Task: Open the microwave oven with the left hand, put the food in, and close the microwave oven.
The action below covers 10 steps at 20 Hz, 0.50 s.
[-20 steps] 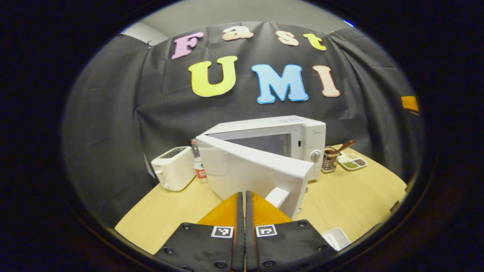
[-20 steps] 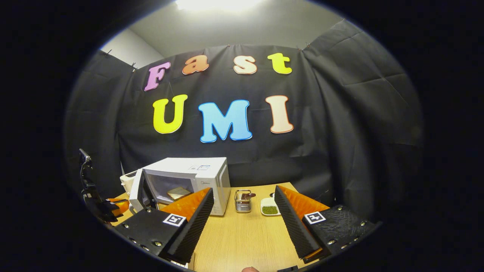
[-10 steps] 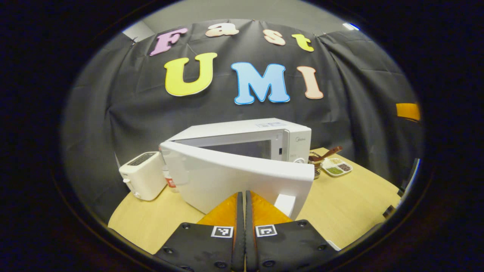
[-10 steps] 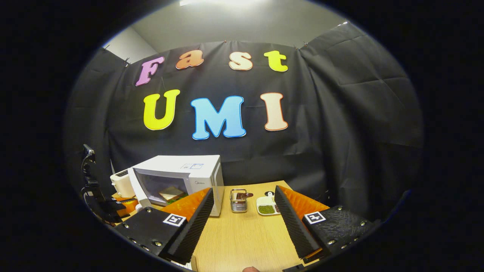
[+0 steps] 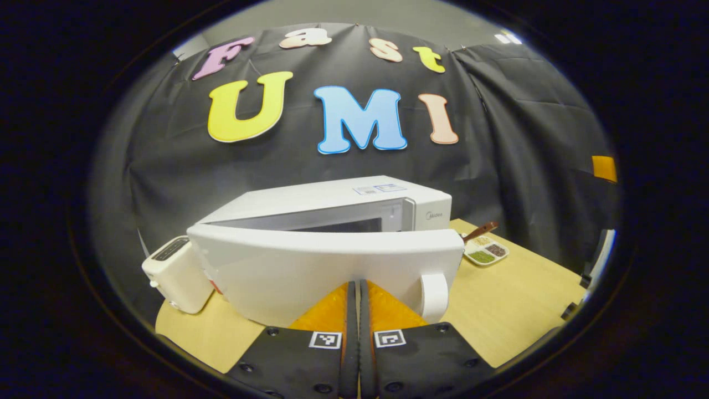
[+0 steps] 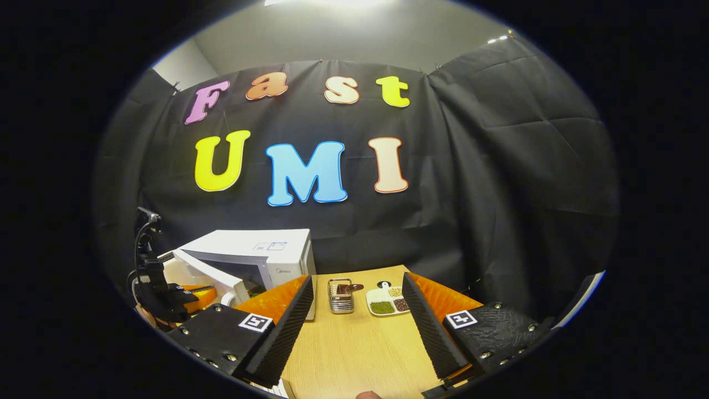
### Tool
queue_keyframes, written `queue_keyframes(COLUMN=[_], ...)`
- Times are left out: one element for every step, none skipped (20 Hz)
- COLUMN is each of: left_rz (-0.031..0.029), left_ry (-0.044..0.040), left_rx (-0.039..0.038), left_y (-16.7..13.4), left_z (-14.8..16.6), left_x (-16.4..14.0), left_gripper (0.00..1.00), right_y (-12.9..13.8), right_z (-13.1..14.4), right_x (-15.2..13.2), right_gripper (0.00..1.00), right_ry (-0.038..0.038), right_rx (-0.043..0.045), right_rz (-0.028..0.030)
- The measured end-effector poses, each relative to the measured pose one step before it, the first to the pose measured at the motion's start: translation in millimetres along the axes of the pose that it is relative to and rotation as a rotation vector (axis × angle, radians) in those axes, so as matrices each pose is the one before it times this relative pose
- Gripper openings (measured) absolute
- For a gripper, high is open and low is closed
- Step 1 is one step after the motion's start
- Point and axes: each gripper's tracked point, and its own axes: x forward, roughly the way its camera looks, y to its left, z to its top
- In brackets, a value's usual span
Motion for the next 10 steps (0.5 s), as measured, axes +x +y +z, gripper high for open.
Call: queue_keyframes(left_rz=[-0.00854,-0.00612,-0.00589,-0.00561,-0.00532,-0.00061,0.00042,0.00185,0.00043,0.00215], left_ry=[0.00062,-0.00143,-0.00247,-0.00342,-0.00319,-0.00105,0.00088,0.0019,0.00037,-0.0021], left_rx=[0.00073,0.00153,0.0012,0.00034,-0.00114,-0.00061,-0.00162,-0.00306,-0.00465,-0.00707], left_y=[-1.24,-0.05,0.02,-0.02,0.73,1.07,2.1,2.03,1.94,2.18], left_z=[0.34,1.73,2.24,2.38,0.96,0.79,0.8,1.33,-0.92,1.23], left_x=[7.71,7.16,6.57,6.53,5.92,7.81,5.74,5.51,4.63,4.57], left_gripper=[0.07,0.07,0.07,0.07,0.07,0.07,0.07,0.07,0.07,0.07], right_y=[-1.27,-1.22,-1.67,-0.29,0.46,0.63,-0.05,0.45,1.17,1.31], right_z=[-1.29,0.36,-0.74,-0.31,-1.62,-0.58,-2.49,-0.83,-1.56,-0.63], right_x=[-1.31,-0.08,-0.89,0.06,0.32,-0.35,-1.39,-0.19,-1.12,-0.13], right_gripper=[0.98,0.98,0.98,0.98,0.98,0.98,0.98,0.98,0.98,0.93], right_ry=[0.00427,0.00076,0.00154,0.00176,0.00165,0.00233,0.0039,0.00125,0.00308,0.00336], right_rx=[0.00977,0.01067,0.00604,0.00144,-0.00193,-0.00405,-0.00506,-0.00397,-0.00306,-0.00224], right_rz=[-0.01261,-0.01381,-0.01331,-0.01186,-0.00964,-0.0082,-0.00799,-0.00779,-0.00489,-0.00366])
